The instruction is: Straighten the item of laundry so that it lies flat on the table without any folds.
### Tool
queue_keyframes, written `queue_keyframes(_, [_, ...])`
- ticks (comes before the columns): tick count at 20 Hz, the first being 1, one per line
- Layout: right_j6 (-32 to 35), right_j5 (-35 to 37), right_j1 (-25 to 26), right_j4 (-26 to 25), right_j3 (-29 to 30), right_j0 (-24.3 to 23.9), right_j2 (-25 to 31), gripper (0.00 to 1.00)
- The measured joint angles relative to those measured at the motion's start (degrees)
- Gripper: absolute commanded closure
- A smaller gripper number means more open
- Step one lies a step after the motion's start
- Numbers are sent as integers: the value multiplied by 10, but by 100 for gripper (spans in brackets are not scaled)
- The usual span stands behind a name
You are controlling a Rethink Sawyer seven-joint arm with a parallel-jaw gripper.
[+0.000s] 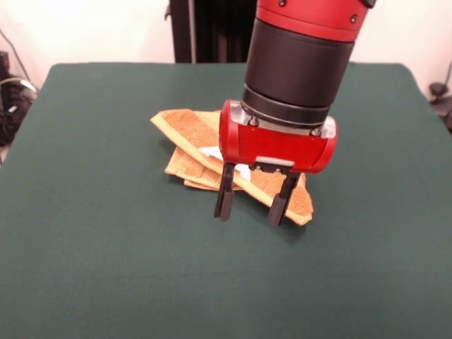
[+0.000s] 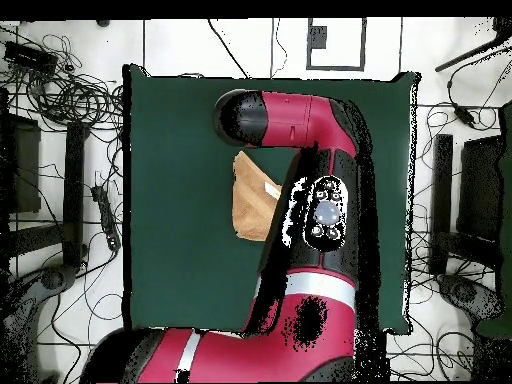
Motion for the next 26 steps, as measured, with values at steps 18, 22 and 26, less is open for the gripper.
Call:
queue_keyframes(18, [0,0,-133,-2,142,-1,0,0])
queue_keyframes(22, [0,0,-156,-2,161,-2,0,0])
queue_keyframes(26, [0,-2,-170,-2,169,-2,0,0])
